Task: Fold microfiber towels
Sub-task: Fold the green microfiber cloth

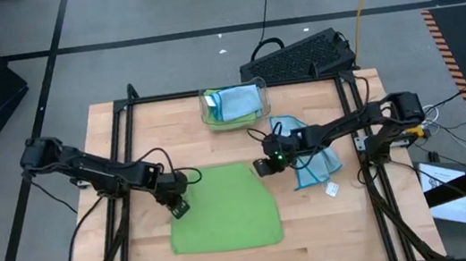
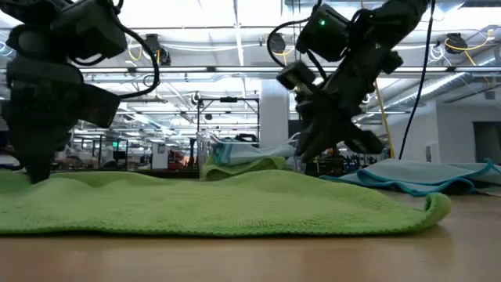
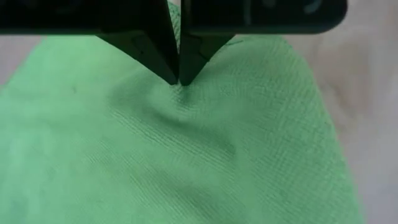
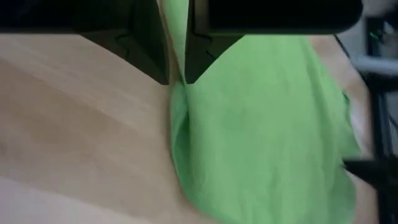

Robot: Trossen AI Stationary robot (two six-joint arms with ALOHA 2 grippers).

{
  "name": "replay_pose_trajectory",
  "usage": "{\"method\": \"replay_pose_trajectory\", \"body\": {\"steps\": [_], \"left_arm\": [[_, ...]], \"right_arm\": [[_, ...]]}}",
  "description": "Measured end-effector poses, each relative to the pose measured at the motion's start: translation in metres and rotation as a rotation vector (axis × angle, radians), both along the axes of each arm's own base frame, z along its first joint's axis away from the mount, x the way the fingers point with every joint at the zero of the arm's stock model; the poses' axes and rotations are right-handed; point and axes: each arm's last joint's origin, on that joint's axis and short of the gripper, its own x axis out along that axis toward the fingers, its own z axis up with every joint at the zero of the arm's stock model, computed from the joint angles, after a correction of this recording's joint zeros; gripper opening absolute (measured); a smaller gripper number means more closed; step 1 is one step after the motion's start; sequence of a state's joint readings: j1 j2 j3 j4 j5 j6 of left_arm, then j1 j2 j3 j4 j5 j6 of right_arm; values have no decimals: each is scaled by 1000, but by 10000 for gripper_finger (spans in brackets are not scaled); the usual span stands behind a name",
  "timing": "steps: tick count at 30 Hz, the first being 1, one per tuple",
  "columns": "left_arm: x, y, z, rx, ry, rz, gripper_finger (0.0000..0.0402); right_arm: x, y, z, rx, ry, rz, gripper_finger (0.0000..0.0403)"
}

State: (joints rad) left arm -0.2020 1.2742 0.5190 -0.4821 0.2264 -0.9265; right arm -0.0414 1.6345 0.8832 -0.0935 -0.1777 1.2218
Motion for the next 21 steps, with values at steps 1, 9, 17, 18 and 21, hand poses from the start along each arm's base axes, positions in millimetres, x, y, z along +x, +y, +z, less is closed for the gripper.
{"method": "replay_pose_trajectory", "body": {"steps": [1,9,17,18,21], "left_arm": [[0,1,0,16,-3,1,13],[1,3,-1,45,-11,-22,14],[0,3,-1,37,-1,-30,5],[0,3,-1,35,-1,-32,3],[0,3,-1,34,2,-32,10]], "right_arm": [[2,-2,-2,11,-11,-26,40],[14,-10,-17,37,-27,-66,5],[23,-6,-29,65,-65,-84,1],[23,-6,-30,65,-56,-84,1],[23,-6,-30,61,-57,-86,0]]}}
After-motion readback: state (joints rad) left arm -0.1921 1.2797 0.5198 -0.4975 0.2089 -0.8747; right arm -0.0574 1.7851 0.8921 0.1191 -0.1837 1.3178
